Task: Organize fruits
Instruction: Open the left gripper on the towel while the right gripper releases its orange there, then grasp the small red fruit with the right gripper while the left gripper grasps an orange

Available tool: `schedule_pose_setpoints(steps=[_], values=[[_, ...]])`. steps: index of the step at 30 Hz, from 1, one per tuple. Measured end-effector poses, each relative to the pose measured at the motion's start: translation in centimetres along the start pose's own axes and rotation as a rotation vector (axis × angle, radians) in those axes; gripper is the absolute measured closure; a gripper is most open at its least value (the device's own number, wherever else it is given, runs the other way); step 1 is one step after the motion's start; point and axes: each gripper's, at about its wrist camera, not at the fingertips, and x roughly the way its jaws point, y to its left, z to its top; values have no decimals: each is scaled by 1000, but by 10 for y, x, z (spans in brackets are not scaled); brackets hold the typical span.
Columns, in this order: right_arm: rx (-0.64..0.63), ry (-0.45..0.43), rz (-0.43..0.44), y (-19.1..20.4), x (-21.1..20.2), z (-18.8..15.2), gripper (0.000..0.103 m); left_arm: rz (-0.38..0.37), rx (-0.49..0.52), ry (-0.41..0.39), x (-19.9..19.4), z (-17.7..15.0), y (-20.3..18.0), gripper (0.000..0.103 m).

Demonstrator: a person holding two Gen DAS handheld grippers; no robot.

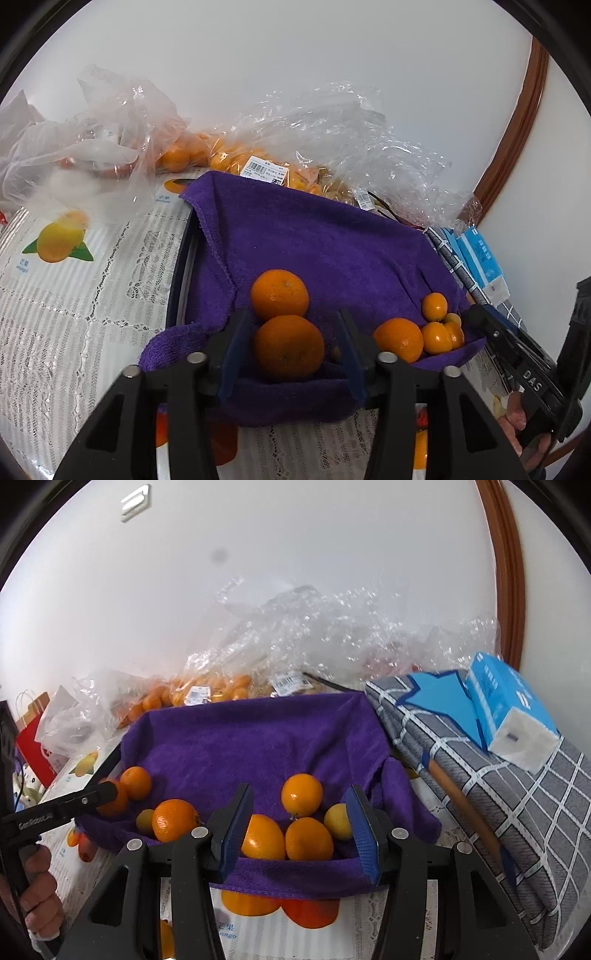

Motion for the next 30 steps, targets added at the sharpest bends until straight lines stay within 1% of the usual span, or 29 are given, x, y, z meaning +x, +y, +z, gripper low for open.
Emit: schedule_pose_setpoints(steps=[3,5,7,8,9,10,11,12,14,17,20,23,30], values=[[-13,-45,-12,3,-10,-1,51,17,24,-3,0,-1,-4,53],[-5,-38,6,5,-12,-1,51,23,26,-3,0,-1,-5,53],[1,5,15,7,-9,-1,52,19,20,-5,0,0,-5,53],[2,19,14,9,-10,-1,56,23,19,-9,-1,0,-4,52],[3,28,13,10,-11,-3,58,29,20,-16,-3,-1,-4,52],[8,46,7,12,-13,-6,60,34,22,-25,-5,-1,-3,51],[13,77,7,15,-15,-9,64,37,23,-32,-6,-1,-3,51],[19,100,18,17,-17,-13,70,36,24,-39,-7,0,-3,51],[21,172,57,24,-22,-24,73,35,27,-40,-7,0,-3,50],[-25,221,76,36,-29,-40,74,34,30,-37,-7,0,-4,50],[-67,242,61,44,-31,-56,74,37,30,-40,-8,0,-4,49],[-40,271,83,46,-28,-64,75,40,23,-46,-10,0,-1,49],[-3,295,108,54,-19,-61,75,26,-29,-30,-8,1,9,48]])
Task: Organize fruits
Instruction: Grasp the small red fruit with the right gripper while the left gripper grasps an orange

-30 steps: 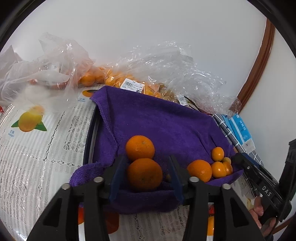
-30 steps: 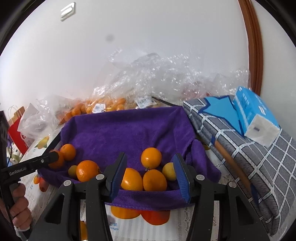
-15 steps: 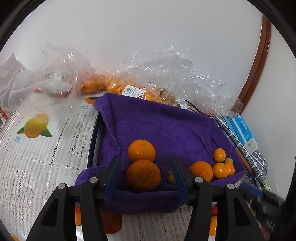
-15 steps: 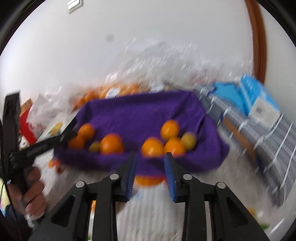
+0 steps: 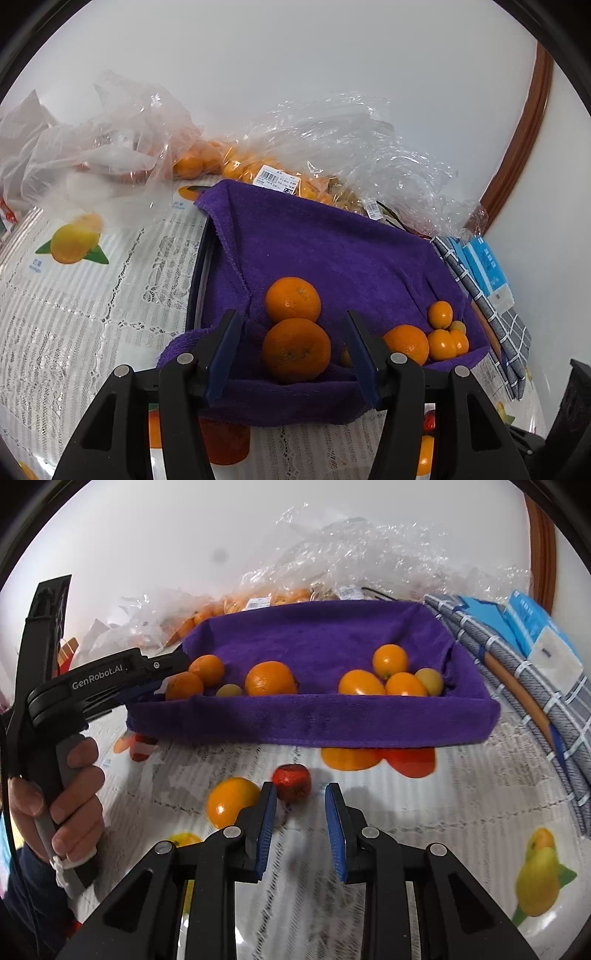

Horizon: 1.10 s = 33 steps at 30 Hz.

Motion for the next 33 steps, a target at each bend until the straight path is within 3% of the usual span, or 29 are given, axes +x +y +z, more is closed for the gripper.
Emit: schedule_pose_setpoints(steps=[13,19,23,25,28,33], values=[[9,-12,-28,-1,12,11,79,13,39,-10,-1,-1,-7,48],[19,-59,-45,-7,-3,5,79,20,62,-19,-7,-5,-9,48],[-10,-91,-104,-20,-19,-2,79,-22,42,-18,-13,-6,-7,48],[-6,-108,-124,-31,-27,-5,79,-40,80,-35,-20,-8,-14,48],[21,-130,-170,-53,-44,-13,79,-9,230,-117,-39,-21,-37,48],[10,-158,-210,-74,-72,-26,79,-95,281,-11,-45,-46,-61,47]])
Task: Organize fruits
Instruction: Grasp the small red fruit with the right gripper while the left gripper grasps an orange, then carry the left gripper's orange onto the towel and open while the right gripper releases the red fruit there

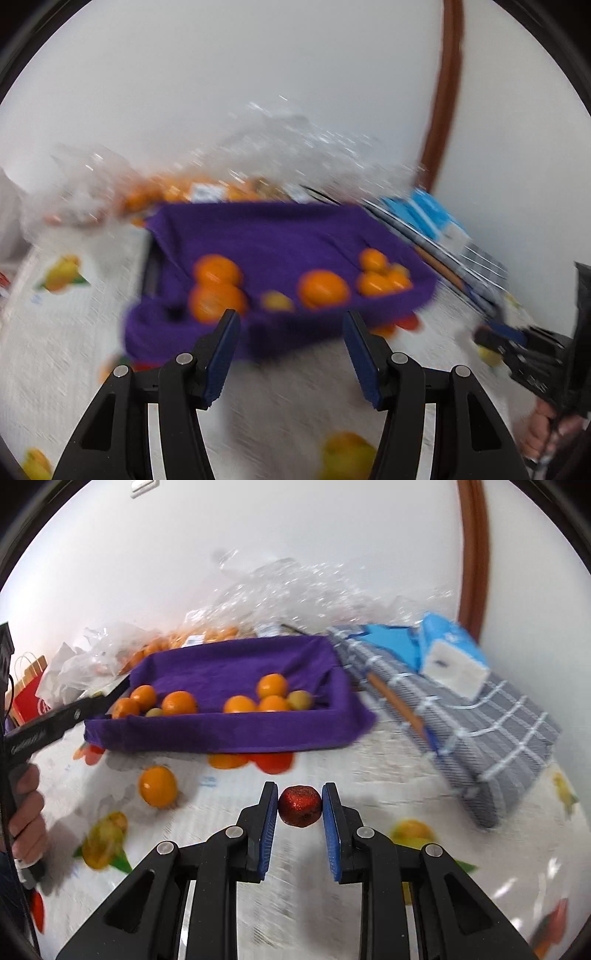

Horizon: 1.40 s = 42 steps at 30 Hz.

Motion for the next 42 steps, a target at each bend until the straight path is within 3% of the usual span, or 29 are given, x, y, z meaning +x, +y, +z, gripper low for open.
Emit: schedule_pose_setpoints(steps=[4,9,11,15,28,42], values=[[17,-5,-4,-13,-7,-10,79,-53,43,94,12,-12,-27,47],[36,5,25,-13,-11,-20,79,14,85,192,32,-23,-49,49],[47,6,38,-12,-13,-23,79,3,83,201,36,-27,-50,70],[55,-7,43,-10,-20,-28,79,-48,10,145,19,-29,-43,71],[21,-7,57,12,-15,-9,79,51,-85,125,-6,-13,-16,71],[-59,-83,42,48,28,76,79,117,-141,76,12,37,28,71]])
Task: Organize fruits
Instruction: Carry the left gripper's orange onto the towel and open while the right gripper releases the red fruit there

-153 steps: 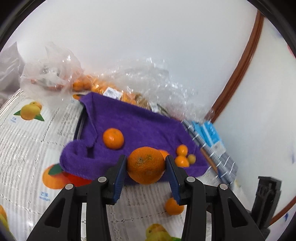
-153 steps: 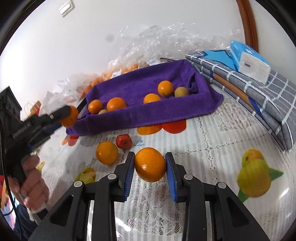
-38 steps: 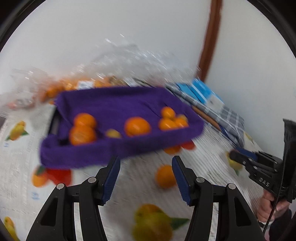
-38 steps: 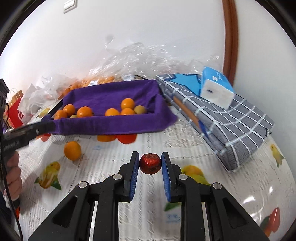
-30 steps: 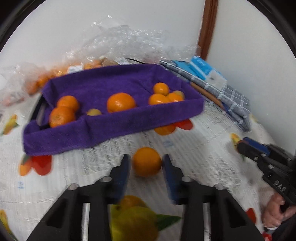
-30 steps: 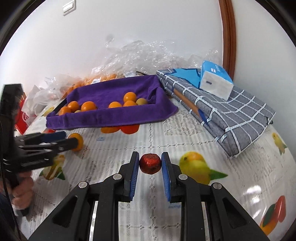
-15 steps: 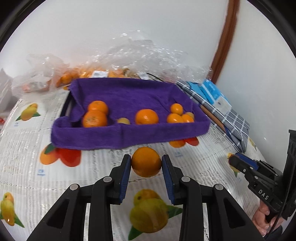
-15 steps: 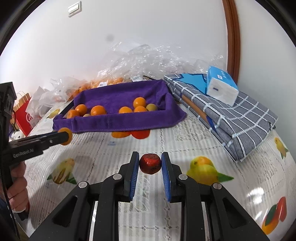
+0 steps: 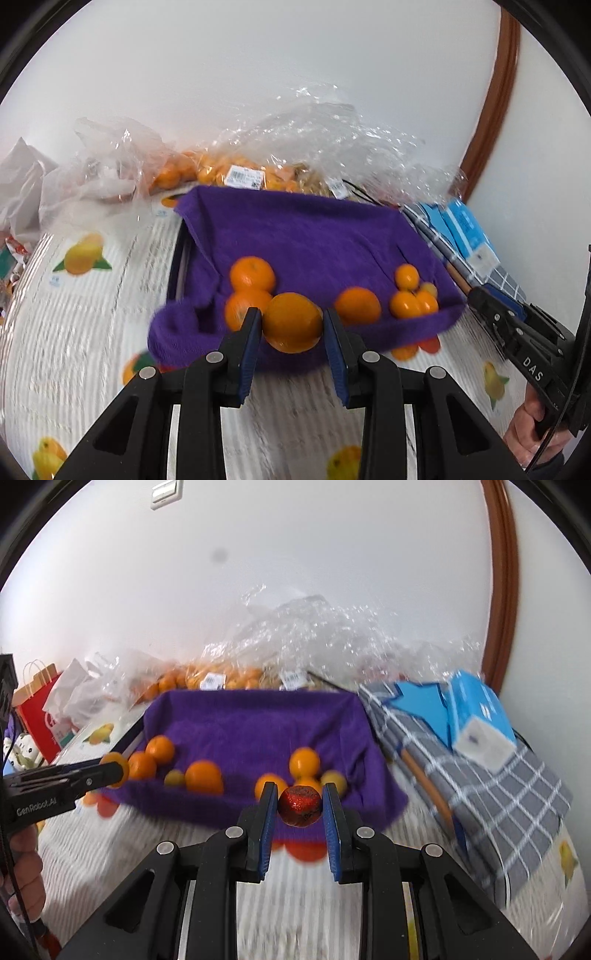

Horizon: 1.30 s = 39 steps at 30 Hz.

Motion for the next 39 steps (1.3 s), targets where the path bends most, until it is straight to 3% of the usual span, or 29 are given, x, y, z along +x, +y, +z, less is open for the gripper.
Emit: schedule_pose_setpoints(steps=[5,10,16,23,39], values=[[-11,-22,11,8,25,26,79,18,-5,-26,15,27,9,71],[-14,-20,36,13,53,33,79,-16,-19,-45,36,44,2,71],[14,30,111,12,80,21,79,-23,-7,-9,68,28,-7,71],[42,68,159,13,94,14,79,-47,0,-5,76,18,-8,70],[87,137,151,0,108,8,78,-57,31,-36,74,13,-12,70]])
